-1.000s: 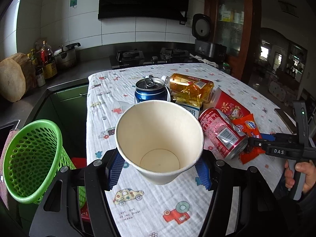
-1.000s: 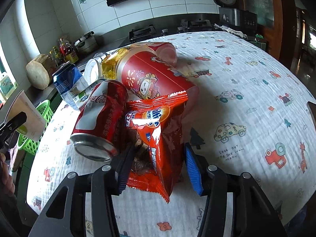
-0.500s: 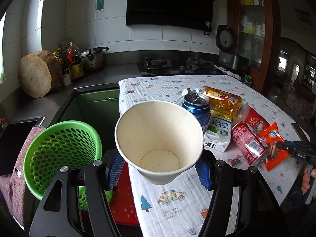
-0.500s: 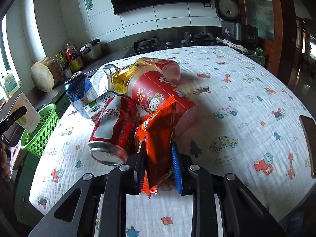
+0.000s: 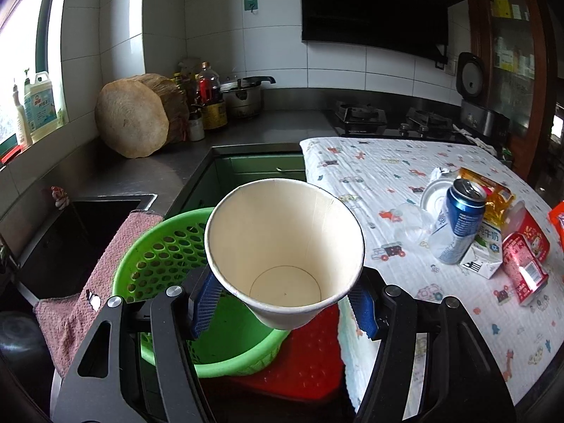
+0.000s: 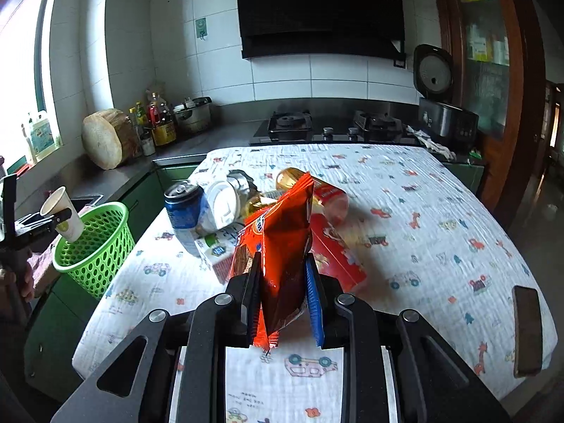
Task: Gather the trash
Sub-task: 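Carry cup and snack bag to the green basket and release both into it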
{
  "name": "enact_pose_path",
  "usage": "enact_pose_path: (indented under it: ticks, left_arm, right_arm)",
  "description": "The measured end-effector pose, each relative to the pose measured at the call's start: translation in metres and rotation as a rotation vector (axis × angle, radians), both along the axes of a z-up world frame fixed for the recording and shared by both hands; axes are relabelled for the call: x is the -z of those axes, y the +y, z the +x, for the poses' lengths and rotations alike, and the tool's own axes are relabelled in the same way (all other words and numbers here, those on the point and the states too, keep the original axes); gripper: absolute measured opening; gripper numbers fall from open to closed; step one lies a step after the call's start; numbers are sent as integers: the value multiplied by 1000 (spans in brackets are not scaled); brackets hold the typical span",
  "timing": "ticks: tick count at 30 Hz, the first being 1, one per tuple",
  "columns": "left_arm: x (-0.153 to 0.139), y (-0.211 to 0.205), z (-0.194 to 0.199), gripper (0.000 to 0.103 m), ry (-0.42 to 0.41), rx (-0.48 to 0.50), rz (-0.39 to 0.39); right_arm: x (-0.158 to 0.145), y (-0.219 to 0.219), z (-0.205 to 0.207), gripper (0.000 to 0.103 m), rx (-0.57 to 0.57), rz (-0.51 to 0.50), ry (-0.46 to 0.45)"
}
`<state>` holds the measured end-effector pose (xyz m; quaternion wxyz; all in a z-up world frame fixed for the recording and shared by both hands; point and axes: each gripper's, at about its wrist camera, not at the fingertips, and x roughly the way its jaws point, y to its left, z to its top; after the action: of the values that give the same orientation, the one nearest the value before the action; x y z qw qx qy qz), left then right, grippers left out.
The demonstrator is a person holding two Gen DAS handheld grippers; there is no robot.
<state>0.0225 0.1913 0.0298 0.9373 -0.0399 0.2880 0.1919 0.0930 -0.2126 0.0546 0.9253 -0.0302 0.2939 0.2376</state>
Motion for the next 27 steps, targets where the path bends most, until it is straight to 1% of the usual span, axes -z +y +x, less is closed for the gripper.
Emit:
enact_pose_path:
  ticks: [4, 7, 14, 18, 21, 24, 27]
  left_arm:
    - [14, 32, 1, 63, 37, -59, -11]
    - [30, 58, 5, 63, 71, -87, -50]
    - [73, 105, 8, 65, 146, -127, -139]
    - [90, 118, 8, 66, 169, -134, -180]
    - [97, 124, 6, 66, 168, -138, -209]
    - [100, 128, 3, 74, 165, -145, -225]
    - [100, 131, -1, 76, 159, -148, -231]
  right_arm:
    - [-16, 44, 3, 23, -97, 5, -9]
    - [-22, 83, 7, 23, -171, 8, -9]
    - [-20, 185, 18, 23, -335, 22, 49]
    - [-13, 241, 24, 23, -411, 13, 86]
    - [-6, 282, 26, 23, -462, -6, 108]
    - [1, 321, 27, 23, -503, -26, 125]
    - [10, 351, 29, 23, -536, -36, 146]
